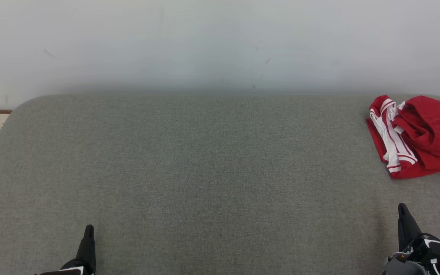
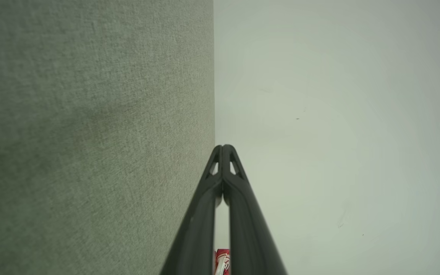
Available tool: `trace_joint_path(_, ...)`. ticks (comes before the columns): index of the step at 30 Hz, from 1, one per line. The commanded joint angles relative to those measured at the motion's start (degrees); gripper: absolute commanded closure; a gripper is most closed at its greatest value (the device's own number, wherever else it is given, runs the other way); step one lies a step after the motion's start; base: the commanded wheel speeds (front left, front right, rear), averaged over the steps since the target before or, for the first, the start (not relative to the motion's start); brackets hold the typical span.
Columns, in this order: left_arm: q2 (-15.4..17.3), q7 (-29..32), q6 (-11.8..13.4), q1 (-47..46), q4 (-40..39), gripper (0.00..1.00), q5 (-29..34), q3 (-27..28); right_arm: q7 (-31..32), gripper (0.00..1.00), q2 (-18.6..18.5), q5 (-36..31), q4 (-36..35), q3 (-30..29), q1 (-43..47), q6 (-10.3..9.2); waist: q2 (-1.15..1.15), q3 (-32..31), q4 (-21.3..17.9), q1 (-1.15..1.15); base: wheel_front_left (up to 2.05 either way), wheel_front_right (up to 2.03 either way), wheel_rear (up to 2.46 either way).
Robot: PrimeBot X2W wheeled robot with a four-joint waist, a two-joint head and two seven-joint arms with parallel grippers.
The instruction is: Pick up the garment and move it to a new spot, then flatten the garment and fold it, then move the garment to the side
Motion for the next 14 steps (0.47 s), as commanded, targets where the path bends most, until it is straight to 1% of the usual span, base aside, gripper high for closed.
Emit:
trace_joint_path(1, 0.05, 0.19, -0.15, -0.68, 0.16, 1.00, -0.15, 0.13, 0.08, 1.00, 0.17, -0.55, 0.00, -0.07, -0.03, 0.02, 0.00, 0.00, 0.00, 0.00, 0.00, 0.00, 0.00)
trace_joint_path(14, 0.05, 0.19, -0.15, -0.68, 0.16, 1.00, -0.15, 0.13, 0.11, 1.00, 0.19, -0.59, 0.00, -0.10, -0.04, 0.02, 0.00, 0.00, 0.00, 0.00, 0.00, 0.00, 0.00)
